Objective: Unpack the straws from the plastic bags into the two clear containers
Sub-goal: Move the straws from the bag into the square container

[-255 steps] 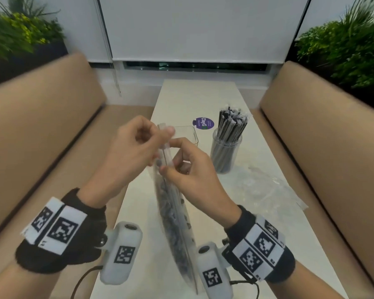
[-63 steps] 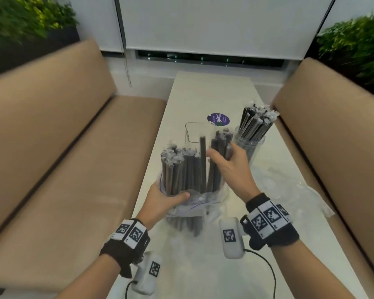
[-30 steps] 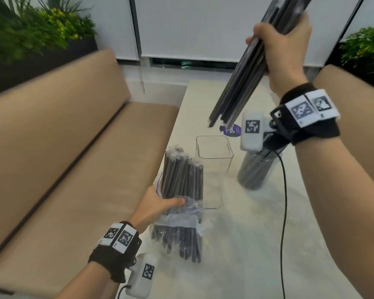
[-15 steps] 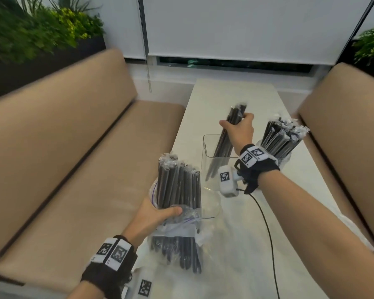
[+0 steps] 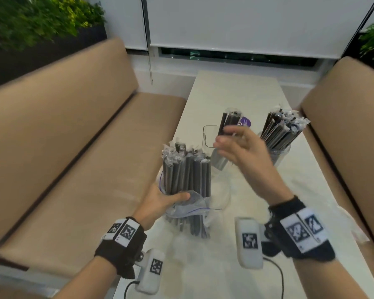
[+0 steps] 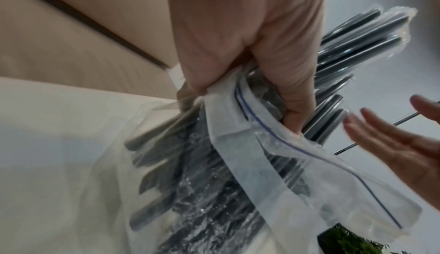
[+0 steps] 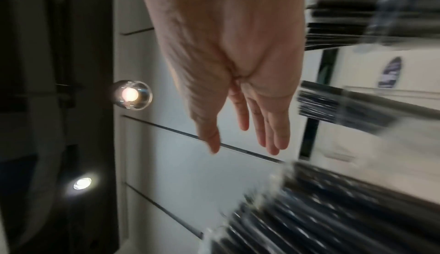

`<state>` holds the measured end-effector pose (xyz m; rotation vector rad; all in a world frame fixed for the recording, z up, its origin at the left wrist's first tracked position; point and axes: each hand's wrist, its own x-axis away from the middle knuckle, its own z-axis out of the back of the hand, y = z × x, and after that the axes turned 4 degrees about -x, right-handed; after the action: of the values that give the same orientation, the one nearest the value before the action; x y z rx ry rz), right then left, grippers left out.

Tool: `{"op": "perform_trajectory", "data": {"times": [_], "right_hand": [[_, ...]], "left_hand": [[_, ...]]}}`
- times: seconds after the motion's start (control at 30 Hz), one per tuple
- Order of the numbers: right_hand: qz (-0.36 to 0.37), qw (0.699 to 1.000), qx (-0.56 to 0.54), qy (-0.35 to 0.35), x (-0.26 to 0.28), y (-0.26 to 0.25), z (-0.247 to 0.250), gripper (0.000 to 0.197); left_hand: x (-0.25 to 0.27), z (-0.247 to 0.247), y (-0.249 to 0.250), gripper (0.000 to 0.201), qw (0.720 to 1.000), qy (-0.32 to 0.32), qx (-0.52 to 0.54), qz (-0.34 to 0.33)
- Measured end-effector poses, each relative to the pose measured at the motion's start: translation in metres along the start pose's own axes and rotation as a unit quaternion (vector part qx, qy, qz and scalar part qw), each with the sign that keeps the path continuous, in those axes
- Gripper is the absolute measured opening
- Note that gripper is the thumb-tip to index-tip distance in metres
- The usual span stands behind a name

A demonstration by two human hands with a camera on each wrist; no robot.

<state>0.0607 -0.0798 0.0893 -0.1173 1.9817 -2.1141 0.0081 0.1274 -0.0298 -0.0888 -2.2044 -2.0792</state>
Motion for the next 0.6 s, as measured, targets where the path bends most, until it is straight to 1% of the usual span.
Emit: {"op": "perform_trajectory", "data": {"times": [0.1,0.13,0.17,0.23,0.33,0.43,0.6], "right_hand": [[-0.069,0.994,0.045,-0.077,0.019,0.033,-0.014,0.075],[-0.082,0.991,0.052,-0.089,0.021,0.046,-0.017,0.080],[-0.084,0.990,0.064,-0.090,0.022,0.057,-0.019,0.081],[-0.066,0.990,0.099,-0.075,0.024,0.073,-0.021,0.072],[-0.052,0.993,0.094,-0.050,0.027,0.083,-0.020,0.051],[-0.070,0.992,0.080,-0.071,0.030,0.087,-0.020,0.032],[-0.103,0.990,0.045,-0.087,0.031,0.093,-0.018,0.023]], "left_hand": [[0.002,-0.008,-0.008,0.063,0.999,-0.018,0.026,0.011],[0.003,-0.010,-0.010,0.064,0.999,-0.022,0.029,0.017],[0.005,-0.012,-0.012,0.064,0.999,-0.026,0.029,0.022],[0.008,-0.014,-0.016,0.065,0.999,-0.030,0.028,0.029],[0.013,-0.014,-0.018,0.065,0.999,-0.025,0.022,0.031],[0.016,-0.017,-0.017,0.064,0.999,-0.036,0.005,0.035],[0.019,-0.022,-0.020,0.061,0.998,-0.049,-0.012,0.045]]}}
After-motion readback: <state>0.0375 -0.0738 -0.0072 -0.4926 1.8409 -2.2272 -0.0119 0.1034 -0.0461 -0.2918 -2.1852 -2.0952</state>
